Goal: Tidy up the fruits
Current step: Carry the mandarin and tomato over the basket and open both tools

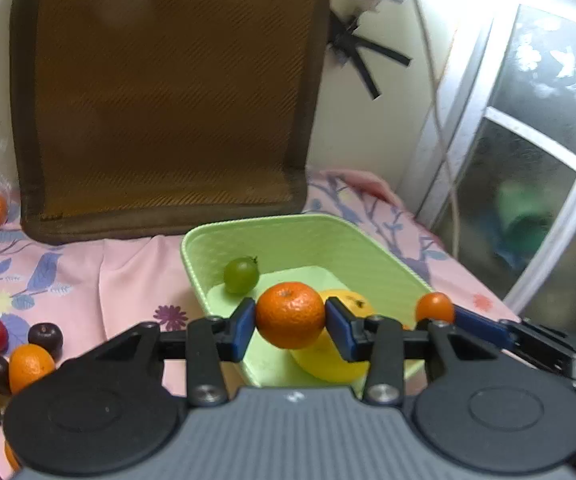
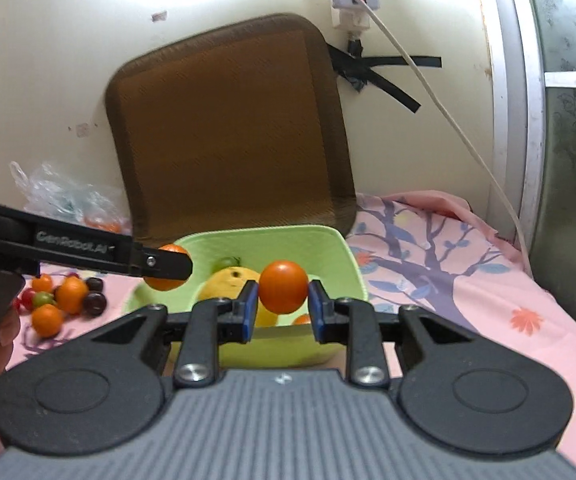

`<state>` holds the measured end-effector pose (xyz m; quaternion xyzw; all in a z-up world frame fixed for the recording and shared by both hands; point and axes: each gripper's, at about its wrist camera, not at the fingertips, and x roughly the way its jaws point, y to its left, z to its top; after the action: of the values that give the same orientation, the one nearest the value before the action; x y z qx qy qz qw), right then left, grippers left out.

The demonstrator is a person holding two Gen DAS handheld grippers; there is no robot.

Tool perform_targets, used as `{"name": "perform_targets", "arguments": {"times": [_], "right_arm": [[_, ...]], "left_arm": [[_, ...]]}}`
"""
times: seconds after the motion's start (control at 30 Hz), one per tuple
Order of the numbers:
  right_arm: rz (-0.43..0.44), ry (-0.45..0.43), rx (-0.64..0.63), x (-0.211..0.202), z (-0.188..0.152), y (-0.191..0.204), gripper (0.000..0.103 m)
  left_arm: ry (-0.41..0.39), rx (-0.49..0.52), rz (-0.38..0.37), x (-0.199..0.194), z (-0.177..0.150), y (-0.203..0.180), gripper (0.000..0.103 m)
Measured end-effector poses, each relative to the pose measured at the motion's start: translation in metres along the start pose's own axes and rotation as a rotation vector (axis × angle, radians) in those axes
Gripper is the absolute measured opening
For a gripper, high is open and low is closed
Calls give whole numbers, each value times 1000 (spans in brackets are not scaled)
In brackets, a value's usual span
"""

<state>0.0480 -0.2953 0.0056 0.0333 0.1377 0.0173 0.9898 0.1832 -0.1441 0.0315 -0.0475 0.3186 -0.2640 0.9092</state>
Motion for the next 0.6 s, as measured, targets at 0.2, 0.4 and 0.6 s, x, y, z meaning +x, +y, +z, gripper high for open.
{"name": "perform_targets", "arguments": {"times": [0.2, 0.4, 0.6], "right_arm": [[-13, 4, 11, 2, -4, -2, 31], [-22, 2, 14, -1, 1, 0, 31], [10, -6, 17, -7, 9, 11, 31]], "left_arm": [[-20, -11, -8, -6, -1, 6, 45], [-121, -71, -34, -52, 1, 30, 48], [-222, -160, 58, -112, -12, 88, 48]]}}
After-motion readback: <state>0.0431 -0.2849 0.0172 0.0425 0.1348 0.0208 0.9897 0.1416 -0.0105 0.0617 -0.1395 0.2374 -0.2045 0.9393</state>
